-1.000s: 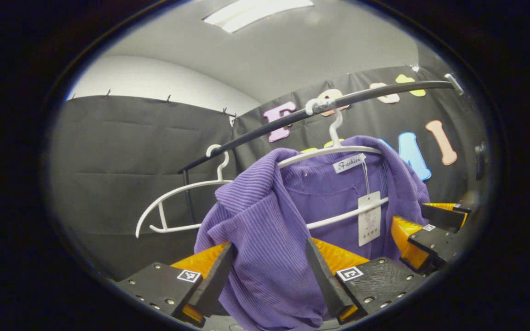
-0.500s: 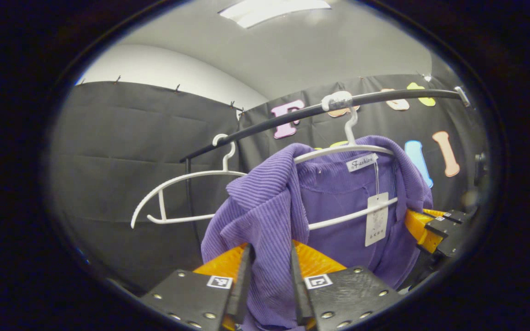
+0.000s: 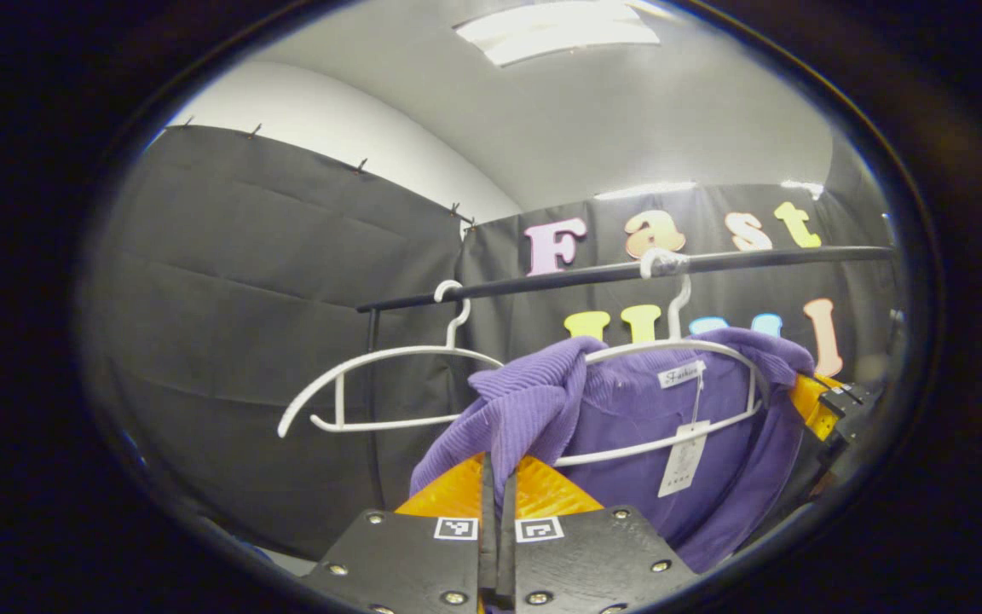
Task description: Grasp the clothes on the hanger with both hands and then place them into the laundry hamper below.
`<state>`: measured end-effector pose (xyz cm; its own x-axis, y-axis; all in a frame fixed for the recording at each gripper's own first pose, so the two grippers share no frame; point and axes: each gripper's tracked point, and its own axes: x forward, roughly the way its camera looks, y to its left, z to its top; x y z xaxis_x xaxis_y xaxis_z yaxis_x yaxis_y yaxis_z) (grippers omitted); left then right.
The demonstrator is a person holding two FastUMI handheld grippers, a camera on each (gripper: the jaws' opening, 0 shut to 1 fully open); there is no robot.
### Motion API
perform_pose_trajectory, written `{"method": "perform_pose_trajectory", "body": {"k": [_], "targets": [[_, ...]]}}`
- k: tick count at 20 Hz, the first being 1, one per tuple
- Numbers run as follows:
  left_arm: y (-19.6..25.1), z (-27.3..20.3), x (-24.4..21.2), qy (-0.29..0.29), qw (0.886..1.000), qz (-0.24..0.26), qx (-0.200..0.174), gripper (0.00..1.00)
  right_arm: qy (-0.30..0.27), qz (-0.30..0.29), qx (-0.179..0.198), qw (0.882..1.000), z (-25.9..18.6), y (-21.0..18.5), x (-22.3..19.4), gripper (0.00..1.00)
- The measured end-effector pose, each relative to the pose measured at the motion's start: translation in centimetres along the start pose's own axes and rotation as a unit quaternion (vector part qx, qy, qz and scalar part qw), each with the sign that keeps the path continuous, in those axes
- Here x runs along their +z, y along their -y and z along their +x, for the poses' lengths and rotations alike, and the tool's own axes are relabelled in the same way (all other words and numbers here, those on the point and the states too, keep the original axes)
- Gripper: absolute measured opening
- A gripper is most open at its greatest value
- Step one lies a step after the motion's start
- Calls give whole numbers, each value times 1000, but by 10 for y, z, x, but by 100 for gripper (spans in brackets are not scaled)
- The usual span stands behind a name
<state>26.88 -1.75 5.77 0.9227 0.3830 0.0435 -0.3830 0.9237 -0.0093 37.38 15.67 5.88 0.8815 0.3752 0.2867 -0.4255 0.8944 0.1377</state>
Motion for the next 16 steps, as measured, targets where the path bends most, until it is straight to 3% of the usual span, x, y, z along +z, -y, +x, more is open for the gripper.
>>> {"method": "perform_pose_trajectory", "body": {"k": [3, 4, 6, 7, 10, 11, 12, 16], "targets": [[-15, -2, 26, 20, 1000, 7, 3, 5, 19, -11, -5, 1000, 10, 8, 17, 4], [-20, -2, 33, 26, 1000, 7, 3, 1, 25, -17, -6, 1000, 13, 10, 21, 4], [-26, 2, 44, 35, 999, 14, 1, 1, 35, -29, -9, 999, 19, 14, 25, 4], [-29, 4, 50, 39, 999, 21, -1, 5, 38, -32, -9, 999, 22, 14, 26, 4], [-35, 13, 58, 42, 998, 40, -13, 5, 41, -46, -13, 998, 31, 18, 23, 4], [-37, 16, 59, 41, 998, 42, -16, 1, 40, -50, -16, 998, 33, 21, 21, 4], [-40, 20, 58, 37, 998, 41, -17, 5, 38, -52, -19, 998, 36, 24, 18, 4], [-51, 40, 50, 15, 999, 26, -28, 1, 12, -50, -23, 998, 51, 30, -6, 4]]}}
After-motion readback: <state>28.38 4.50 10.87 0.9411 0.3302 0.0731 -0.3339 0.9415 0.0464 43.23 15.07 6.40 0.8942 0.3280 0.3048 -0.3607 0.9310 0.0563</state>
